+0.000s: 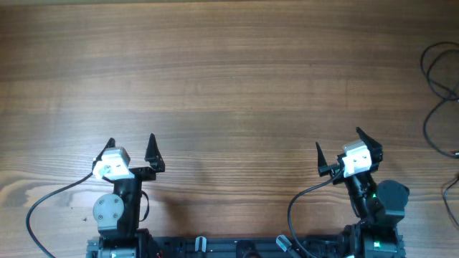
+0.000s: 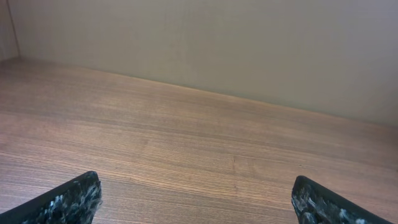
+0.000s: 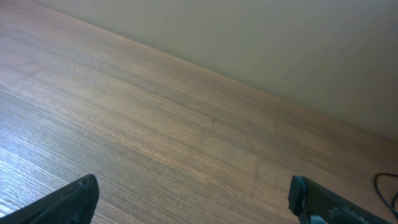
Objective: Untangle cables
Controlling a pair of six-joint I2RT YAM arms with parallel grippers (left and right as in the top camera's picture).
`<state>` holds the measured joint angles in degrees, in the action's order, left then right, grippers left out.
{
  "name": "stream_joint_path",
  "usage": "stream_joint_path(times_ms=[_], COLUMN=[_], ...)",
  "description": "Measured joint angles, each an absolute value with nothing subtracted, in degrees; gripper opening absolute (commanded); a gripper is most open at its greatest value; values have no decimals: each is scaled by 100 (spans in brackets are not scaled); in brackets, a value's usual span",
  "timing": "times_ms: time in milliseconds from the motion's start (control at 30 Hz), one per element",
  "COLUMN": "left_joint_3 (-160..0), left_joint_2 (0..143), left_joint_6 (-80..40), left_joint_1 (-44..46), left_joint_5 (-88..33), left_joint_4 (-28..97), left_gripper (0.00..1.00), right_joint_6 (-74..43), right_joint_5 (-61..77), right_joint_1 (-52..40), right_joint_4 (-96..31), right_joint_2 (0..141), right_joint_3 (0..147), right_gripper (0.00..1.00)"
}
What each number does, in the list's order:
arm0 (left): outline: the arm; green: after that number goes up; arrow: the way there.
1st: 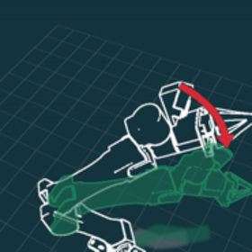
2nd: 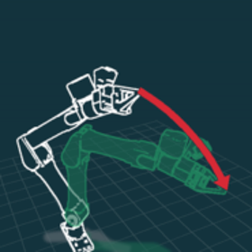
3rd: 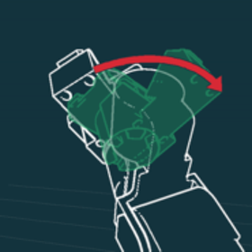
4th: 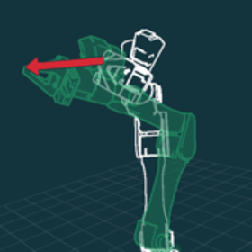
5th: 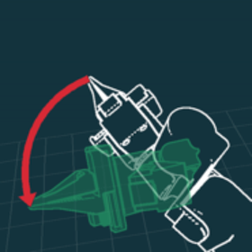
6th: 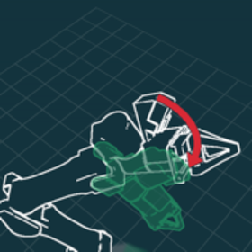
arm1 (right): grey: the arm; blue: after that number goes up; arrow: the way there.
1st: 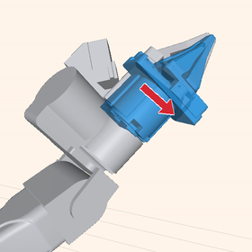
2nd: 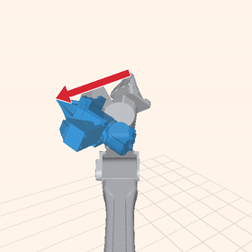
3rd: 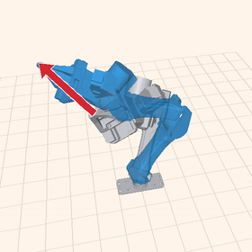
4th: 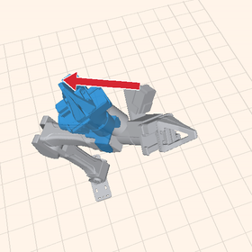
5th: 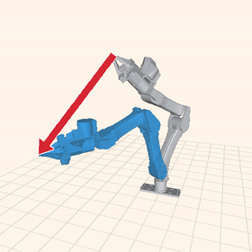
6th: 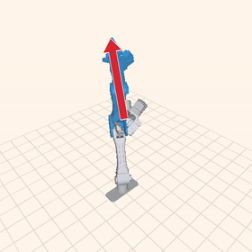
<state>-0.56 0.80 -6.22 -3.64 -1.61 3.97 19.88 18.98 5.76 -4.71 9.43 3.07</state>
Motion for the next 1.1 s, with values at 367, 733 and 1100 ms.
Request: stream_joint_path(times_ms=[367,733,1100], left_joint_3=[-54,-56,-56], left_joint_2=[80,80,80], left_joint_6=[-607,-607,-607], left_joint_1=[-364,-364,-364], left_joint_5=[-163,-163,-163], left_joint_4=[397,397,397], left_gripper=[100,100,100], right_joint_6=[2327,4493,1146], right_joint_5=[1883,1857,1402], right_joint_1=[576,388,388], right_joint_4=[-445,517,799], right_joint_2=[121,95,89], right_joint_3=[307,292,198], right_gripper=[100,100,100])
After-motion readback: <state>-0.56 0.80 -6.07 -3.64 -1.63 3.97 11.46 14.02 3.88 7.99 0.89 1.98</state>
